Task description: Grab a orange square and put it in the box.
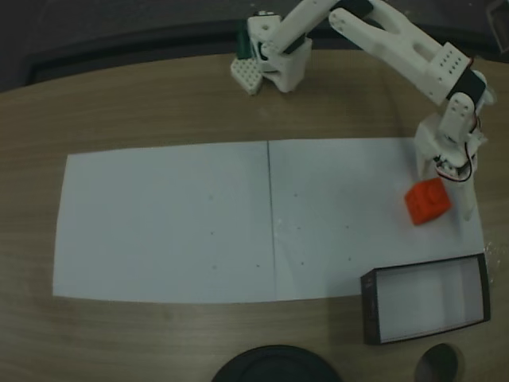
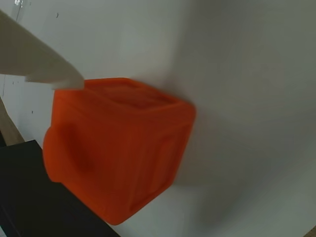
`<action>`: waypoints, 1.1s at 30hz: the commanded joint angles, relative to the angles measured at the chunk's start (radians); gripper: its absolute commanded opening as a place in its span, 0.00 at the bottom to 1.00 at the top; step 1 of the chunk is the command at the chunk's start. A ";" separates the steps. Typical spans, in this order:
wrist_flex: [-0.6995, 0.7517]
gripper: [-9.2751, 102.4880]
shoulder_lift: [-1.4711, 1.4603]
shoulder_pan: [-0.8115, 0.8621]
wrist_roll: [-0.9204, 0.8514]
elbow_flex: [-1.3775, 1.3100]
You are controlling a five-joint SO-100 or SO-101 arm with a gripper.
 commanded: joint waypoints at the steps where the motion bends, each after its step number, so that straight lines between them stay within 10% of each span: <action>1: -0.011 0.46 -0.038 0.000 0.006 -0.112; 11: 0.000 0.44 -0.112 -0.023 0.000 -0.135; 18: -0.009 0.14 -0.112 -0.020 -0.003 -0.135; 33: 0.132 0.14 -0.109 0.060 -0.143 -0.469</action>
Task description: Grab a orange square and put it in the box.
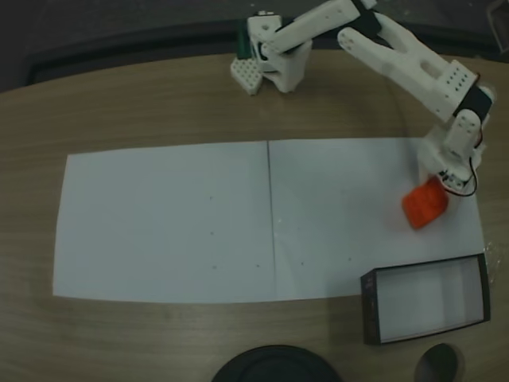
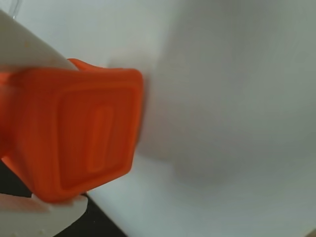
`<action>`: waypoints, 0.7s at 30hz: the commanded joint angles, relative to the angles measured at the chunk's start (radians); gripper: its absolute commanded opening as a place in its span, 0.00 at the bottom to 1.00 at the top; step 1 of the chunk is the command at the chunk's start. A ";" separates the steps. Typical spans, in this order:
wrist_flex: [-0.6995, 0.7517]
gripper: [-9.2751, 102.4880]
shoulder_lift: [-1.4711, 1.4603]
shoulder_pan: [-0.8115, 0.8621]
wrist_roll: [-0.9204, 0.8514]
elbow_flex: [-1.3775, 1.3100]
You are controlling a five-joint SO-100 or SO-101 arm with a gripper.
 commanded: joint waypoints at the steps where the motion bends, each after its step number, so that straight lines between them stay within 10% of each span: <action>1: 0.060 0.14 0.035 0.038 -0.021 -0.272; 21: -0.249 0.14 -0.140 0.219 -0.132 -0.726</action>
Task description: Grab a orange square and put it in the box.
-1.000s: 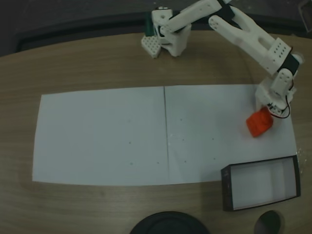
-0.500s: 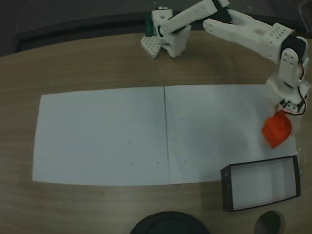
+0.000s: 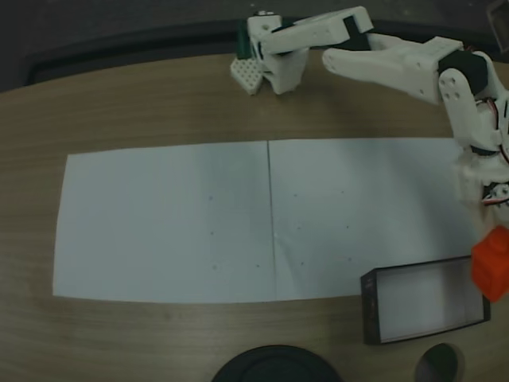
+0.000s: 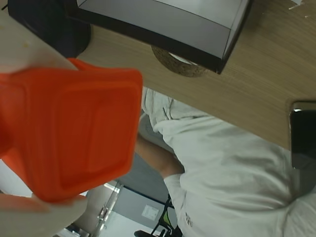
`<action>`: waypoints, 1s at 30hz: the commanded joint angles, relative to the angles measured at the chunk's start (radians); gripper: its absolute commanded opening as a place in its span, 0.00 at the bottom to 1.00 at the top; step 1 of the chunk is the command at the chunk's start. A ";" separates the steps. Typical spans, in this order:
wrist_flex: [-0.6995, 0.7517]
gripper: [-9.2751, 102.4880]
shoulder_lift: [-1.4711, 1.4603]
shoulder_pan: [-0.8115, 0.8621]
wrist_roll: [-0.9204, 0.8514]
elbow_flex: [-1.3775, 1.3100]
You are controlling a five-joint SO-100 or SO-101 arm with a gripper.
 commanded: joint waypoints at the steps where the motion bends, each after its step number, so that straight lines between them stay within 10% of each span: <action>1: -0.029 0.14 -0.008 0.034 0.002 -0.075; 30: 0.097 0.16 -0.051 0.081 0.100 -0.063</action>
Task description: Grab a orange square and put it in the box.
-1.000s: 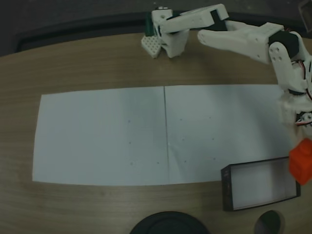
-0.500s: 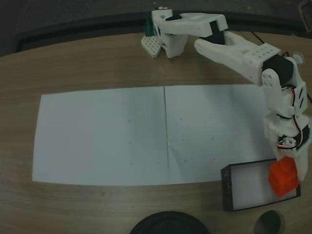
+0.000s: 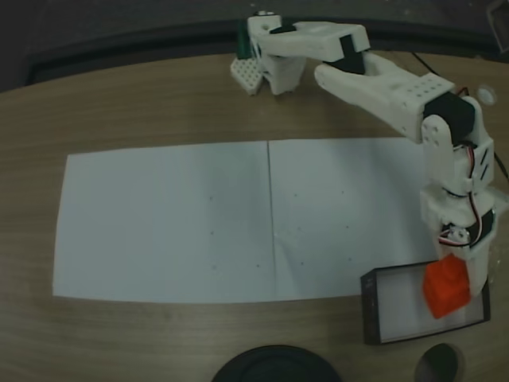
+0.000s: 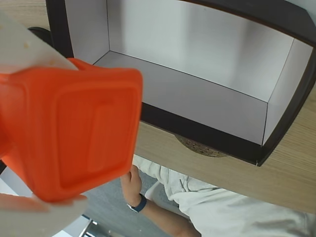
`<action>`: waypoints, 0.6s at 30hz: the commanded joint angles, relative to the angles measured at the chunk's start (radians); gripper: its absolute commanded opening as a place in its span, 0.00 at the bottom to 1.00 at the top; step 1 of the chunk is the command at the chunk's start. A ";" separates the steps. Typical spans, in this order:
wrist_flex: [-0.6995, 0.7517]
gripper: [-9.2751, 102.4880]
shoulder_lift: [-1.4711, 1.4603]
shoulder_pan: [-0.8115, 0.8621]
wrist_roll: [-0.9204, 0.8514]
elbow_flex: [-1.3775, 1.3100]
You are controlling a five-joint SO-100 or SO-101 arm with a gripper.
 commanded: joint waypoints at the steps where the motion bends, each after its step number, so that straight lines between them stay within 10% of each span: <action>1: -0.003 0.18 0.038 0.009 0.005 -0.063; 9: -0.002 0.38 0.038 0.009 0.005 -0.063; 18: 0.011 0.37 0.052 0.014 -0.003 -0.064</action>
